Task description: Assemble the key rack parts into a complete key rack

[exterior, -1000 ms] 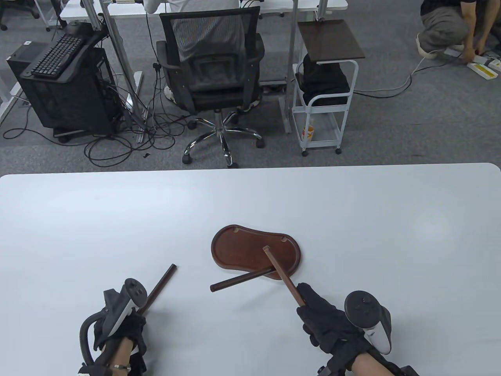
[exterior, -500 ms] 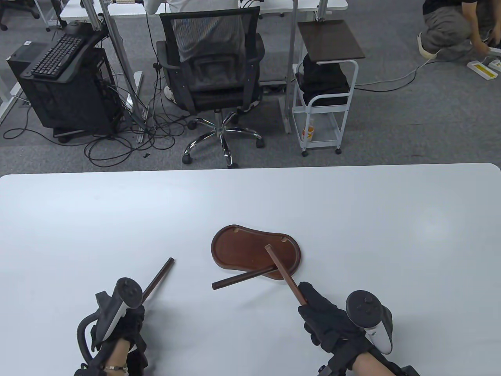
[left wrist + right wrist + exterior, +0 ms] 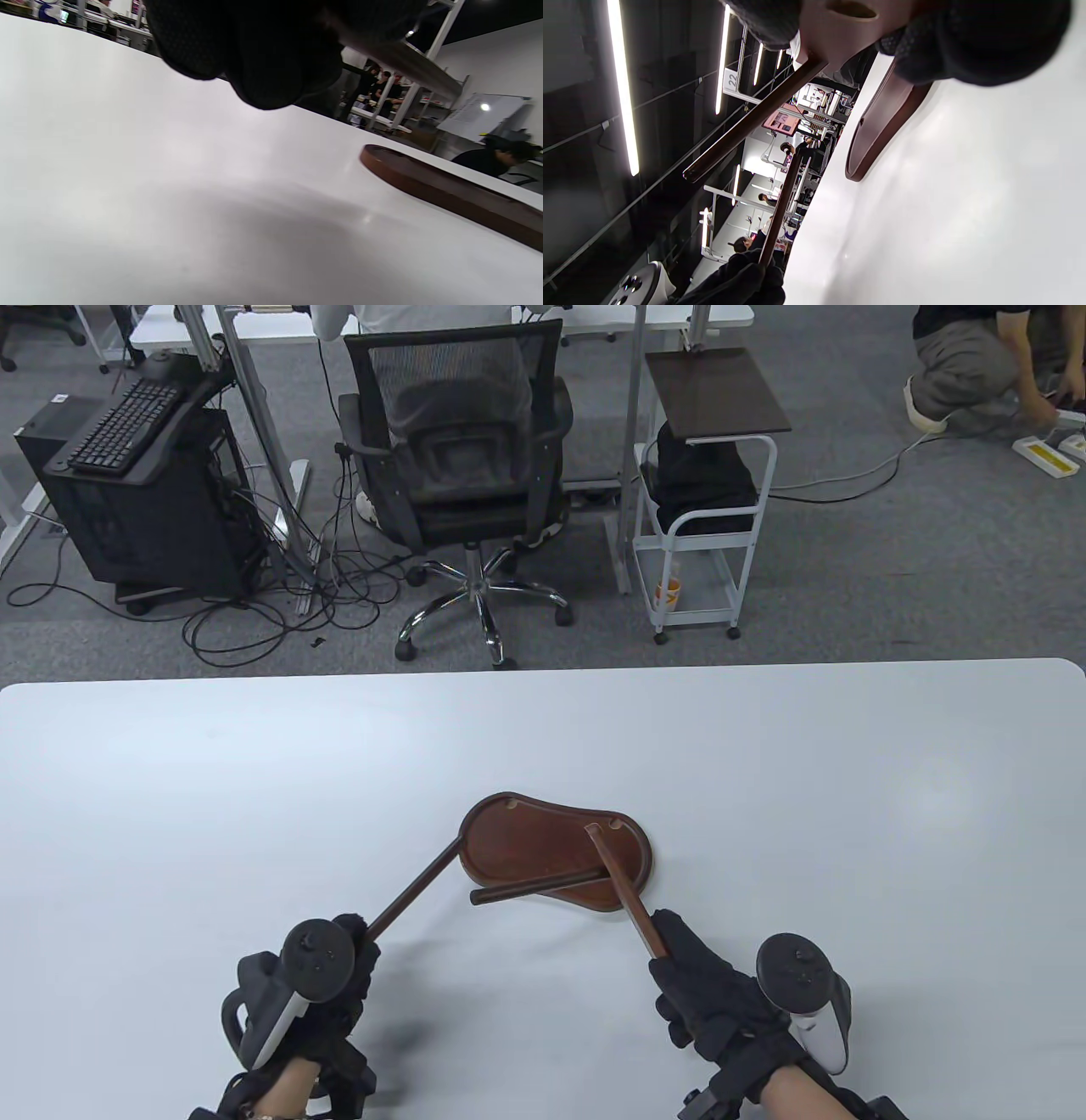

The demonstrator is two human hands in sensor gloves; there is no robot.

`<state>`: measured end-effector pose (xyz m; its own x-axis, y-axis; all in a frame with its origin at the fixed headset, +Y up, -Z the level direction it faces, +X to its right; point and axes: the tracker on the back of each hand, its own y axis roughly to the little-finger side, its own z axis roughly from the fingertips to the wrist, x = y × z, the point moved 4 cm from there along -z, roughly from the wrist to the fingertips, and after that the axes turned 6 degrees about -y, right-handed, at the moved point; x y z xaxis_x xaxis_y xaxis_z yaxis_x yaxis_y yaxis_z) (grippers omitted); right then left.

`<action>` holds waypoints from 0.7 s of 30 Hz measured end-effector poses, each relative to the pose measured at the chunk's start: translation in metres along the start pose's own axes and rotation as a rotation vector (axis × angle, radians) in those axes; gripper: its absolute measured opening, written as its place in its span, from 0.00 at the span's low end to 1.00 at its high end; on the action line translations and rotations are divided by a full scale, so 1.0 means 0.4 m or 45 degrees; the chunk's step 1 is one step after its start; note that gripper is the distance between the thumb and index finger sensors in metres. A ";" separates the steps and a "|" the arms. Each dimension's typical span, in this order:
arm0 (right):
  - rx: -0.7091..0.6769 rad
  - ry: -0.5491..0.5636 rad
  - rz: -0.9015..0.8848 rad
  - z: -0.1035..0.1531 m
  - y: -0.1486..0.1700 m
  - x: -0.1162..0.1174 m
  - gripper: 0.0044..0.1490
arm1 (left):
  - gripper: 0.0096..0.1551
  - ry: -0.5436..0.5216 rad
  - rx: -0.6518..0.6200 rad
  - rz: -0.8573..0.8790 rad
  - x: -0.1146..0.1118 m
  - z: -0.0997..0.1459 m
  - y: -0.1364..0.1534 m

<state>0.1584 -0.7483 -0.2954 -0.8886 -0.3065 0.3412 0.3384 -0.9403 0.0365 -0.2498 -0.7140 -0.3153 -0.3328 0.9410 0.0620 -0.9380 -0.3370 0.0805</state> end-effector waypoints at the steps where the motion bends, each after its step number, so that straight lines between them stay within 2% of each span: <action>1: 0.000 0.011 -0.011 -0.001 0.001 -0.001 0.40 | 0.27 0.008 -0.039 0.032 -0.005 0.005 -0.019; 7: -0.001 0.044 -0.057 -0.003 0.005 -0.005 0.40 | 0.27 0.104 -0.264 0.199 -0.032 0.046 -0.130; 12: -0.017 0.068 -0.105 -0.003 0.004 -0.008 0.40 | 0.27 0.088 -0.492 0.138 -0.051 0.085 -0.209; 15: -0.023 0.078 -0.118 -0.002 0.003 -0.011 0.39 | 0.27 0.080 -0.555 0.104 -0.058 0.100 -0.236; 21: -0.035 0.077 -0.131 -0.004 0.002 -0.010 0.39 | 0.27 0.147 -0.623 0.151 -0.080 0.122 -0.271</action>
<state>0.1617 -0.7483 -0.2982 -0.9354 -0.2160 0.2798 0.2369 -0.9706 0.0426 -0.1329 -0.7092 -0.2773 -0.4224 0.9037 -0.0700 -0.8193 -0.4137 -0.3971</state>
